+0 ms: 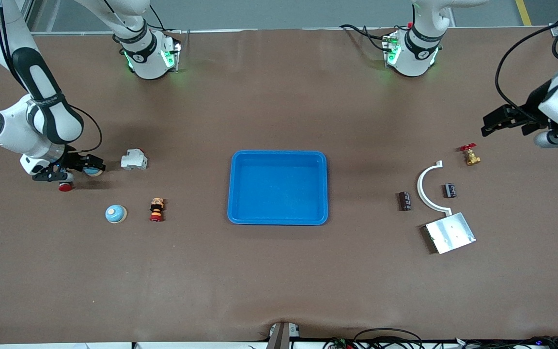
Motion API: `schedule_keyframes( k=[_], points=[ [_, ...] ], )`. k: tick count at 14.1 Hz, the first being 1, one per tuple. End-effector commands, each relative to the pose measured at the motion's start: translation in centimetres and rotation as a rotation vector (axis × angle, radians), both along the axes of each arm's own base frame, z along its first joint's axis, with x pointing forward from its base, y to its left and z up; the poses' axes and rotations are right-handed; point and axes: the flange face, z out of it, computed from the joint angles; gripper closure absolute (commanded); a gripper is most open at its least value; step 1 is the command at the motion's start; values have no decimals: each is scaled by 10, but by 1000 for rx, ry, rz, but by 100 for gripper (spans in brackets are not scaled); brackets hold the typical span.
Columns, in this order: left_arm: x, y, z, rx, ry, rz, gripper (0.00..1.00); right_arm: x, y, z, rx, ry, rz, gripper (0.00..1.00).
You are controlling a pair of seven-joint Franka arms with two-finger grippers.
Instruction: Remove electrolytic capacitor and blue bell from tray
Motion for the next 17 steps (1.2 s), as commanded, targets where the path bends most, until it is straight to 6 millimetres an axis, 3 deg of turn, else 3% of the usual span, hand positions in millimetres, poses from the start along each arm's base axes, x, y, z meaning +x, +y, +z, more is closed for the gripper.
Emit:
schedule_keyframes(
  k=[1,3,7,10,13,16,17],
  points=[
    [-6,3,17,4,-40,-3,0,5,11,11,19,-23,20,0],
    [-11,5,33,19,-95,-21,0,11,19,26,35,-18,32,0],
    [-14,7,45,32,-140,-31,0,20,22,50,22,-57,47,0],
    [-17,17,45,31,-137,-31,0,36,22,74,40,-56,63,0],
    [-23,18,32,31,-114,-29,0,47,26,103,4,-23,38,0],
    [-39,18,21,32,-142,-29,0,64,63,140,-55,66,-25,0],
    [-43,18,20,32,-154,-29,0,68,66,150,-54,74,-34,0]
  ],
)
